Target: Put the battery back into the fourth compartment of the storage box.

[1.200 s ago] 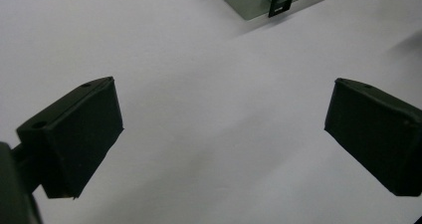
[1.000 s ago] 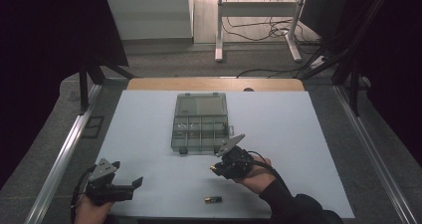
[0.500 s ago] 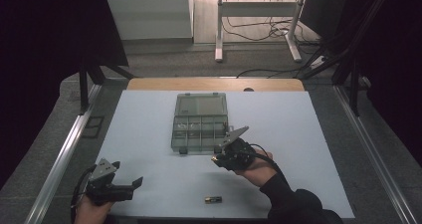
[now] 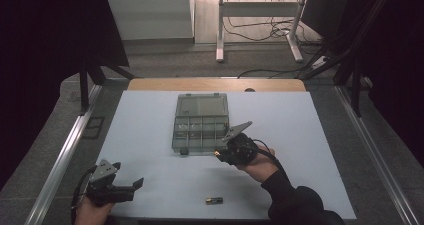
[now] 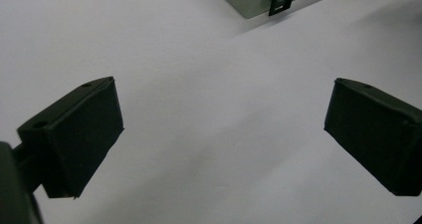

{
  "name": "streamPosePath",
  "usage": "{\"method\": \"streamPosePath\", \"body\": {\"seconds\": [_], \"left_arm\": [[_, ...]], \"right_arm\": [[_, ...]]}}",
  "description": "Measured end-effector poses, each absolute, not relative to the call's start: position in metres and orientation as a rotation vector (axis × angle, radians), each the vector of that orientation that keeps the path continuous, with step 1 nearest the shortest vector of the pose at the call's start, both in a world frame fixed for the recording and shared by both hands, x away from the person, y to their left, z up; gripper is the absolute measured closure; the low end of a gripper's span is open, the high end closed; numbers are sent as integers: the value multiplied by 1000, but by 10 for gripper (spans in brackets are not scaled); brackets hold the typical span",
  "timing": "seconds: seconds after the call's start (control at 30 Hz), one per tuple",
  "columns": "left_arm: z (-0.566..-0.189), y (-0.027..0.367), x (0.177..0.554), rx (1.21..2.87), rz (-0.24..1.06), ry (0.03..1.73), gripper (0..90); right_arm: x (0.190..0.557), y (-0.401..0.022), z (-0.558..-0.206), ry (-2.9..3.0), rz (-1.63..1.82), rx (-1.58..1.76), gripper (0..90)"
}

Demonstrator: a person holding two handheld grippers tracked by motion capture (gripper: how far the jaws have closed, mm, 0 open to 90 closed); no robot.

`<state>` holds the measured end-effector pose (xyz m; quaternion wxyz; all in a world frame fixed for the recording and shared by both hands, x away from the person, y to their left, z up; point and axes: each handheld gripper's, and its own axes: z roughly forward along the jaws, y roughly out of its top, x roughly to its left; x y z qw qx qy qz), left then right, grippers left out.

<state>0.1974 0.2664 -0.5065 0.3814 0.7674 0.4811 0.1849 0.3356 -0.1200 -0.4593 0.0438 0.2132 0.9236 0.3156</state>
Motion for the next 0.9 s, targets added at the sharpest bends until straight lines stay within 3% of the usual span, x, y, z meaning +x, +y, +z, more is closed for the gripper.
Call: {"method": "streamPosePath", "body": {"seconds": [0.9], "left_arm": [[-507,266,198,1962,471,1227,28]], "right_arm": [[362,-126,-449,2735,1018,743,767]]}}
